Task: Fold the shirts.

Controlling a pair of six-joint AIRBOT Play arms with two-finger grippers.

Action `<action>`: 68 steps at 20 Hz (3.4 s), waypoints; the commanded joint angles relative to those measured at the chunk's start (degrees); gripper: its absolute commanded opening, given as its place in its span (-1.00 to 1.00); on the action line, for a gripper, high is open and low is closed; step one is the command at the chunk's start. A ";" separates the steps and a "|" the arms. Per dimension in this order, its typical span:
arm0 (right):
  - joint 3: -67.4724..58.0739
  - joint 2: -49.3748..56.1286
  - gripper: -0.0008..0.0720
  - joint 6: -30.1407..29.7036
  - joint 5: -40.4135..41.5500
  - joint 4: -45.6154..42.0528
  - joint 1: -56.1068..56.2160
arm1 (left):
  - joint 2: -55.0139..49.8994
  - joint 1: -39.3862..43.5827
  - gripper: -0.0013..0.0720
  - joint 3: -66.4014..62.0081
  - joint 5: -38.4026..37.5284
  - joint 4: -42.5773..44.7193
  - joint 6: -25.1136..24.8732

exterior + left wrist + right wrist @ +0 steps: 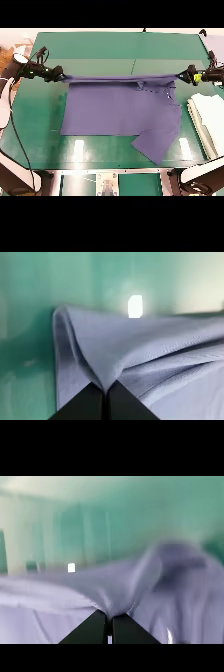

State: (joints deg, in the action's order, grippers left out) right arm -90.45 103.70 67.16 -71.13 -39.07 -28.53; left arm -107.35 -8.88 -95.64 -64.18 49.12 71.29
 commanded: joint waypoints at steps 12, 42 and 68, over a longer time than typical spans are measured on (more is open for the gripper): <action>12.09 -0.37 -0.92 0.85 -5.84 -10.08 -0.85 | -0.26 2.29 -0.91 7.17 -5.11 4.94 1.38; 67.10 -54.34 0.22 2.69 9.62 0.13 -17.53 | 66.40 -13.05 0.36 84.37 4.26 -4.92 13.79; 69.37 -54.34 0.22 20.72 0.33 -16.72 -17.75 | 66.51 8.48 -0.90 91.23 36.81 -28.13 6.16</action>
State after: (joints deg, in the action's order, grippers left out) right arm -22.06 49.41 80.51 -67.48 -47.16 -46.26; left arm -40.88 -0.69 -4.43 -28.34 21.15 78.56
